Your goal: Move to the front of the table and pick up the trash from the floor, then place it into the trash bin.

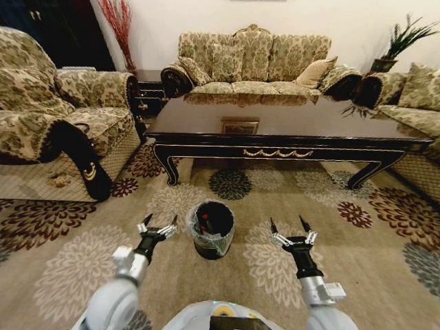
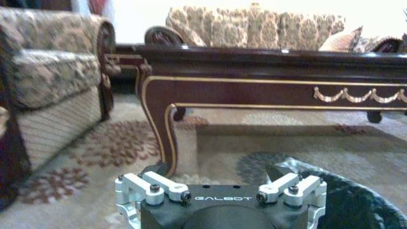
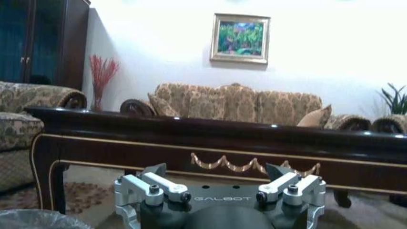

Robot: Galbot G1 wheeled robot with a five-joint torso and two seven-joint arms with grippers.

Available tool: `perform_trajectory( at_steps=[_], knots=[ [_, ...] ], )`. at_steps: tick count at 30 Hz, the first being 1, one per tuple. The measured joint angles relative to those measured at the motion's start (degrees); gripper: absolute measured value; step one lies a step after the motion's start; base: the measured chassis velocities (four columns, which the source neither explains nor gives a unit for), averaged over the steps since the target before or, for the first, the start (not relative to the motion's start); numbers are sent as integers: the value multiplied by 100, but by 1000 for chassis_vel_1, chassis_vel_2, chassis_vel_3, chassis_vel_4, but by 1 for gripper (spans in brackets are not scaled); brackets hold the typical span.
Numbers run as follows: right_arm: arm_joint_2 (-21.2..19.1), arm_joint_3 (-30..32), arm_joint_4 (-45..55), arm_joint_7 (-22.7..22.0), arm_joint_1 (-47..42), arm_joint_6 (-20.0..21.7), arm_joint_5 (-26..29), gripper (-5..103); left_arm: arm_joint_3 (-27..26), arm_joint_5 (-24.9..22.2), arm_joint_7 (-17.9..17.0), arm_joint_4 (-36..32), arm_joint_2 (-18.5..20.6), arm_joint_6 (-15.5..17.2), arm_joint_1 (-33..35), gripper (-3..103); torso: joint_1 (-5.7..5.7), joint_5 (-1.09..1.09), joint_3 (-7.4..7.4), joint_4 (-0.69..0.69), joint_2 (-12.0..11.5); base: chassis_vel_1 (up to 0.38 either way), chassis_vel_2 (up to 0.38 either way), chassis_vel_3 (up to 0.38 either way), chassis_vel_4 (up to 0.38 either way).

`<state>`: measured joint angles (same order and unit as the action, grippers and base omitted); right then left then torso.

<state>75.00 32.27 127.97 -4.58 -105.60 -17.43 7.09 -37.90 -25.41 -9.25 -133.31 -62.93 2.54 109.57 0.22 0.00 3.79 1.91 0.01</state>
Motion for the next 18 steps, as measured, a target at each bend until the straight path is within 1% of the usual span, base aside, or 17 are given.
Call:
perform_trajectory(
  at_steps=[2, 4, 5, 7, 9, 10, 12, 14, 16, 17, 18],
  knots=[
    [46, 79, -16, 115, -68, -176, -57, 100, -265, 64, 197, 28, -64, -488, 285, 100, 0, 0, 0, -1, 0, 0, 0, 0, 0],
    [95, 152, -30, 190, -125, -309, -106, 100, -440, 37, 345, 87, -94, -839, 480, 100, 0, 0, 0, 2, 0, 0, 0, 0, 0],
    [95, 152, -30, 190, -125, -309, -106, 100, -440, 37, 345, 87, -94, -839, 480, 100, 0, 0, 0, 2, 0, 0, 0, 0, 0],
    [210, 280, -67, 258, -206, -449, -128, 100, -507, -96, 435, 221, -17, -1064, 482, 100, 0, 0, 0, 0, 0, 0, 0, 0, 0],
    [258, 335, -108, 306, -220, -489, -73, 100, -544, -310, 434, 270, 41, -1082, 399, 100, 0, -2, 0, -5, 0, 0, 0, 0, 0],
    [258, 335, -108, 306, -220, -489, -73, 100, -544, -310, 434, 270, 41, -1082, 399, 100, 0, -2, 0, -5, 0, 0, 0, 0, 0],
    [261, 337, -173, 323, -173, -481, 27, 100, -620, -478, 426, 271, 59, -1119, 391, 100, 1, -1, 1, -2, -1, 0, 0, 0, 0],
    [259, 348, -204, 331, -149, -481, 23, 100, -638, -502, 437, 270, 66, -1155, 417, 100, 1, -1, 1, -1, -1, 0, 0, 0, 0],
    [234, 374, -265, 356, -109, -474, 42, 100, -678, -520, 498, 261, 119, -1304, 576, 100, 1, 0, 1, 0, -1, 0, 0, 0, 0],
    [234, 374, -265, 356, -109, -474, 42, 100, -678, -520, 498, 261, 119, -1304, 576, 100, 1, 0, 1, 0, -1, 0, 0, 0, 0],
    [212, 398, -291, 381, -94, -444, 89, 100, -683, -502, 529, 261, 157, -1387, 656, 100, 1, 0, 0, 0, -1, 0, 0, 0, 0]
  ],
)
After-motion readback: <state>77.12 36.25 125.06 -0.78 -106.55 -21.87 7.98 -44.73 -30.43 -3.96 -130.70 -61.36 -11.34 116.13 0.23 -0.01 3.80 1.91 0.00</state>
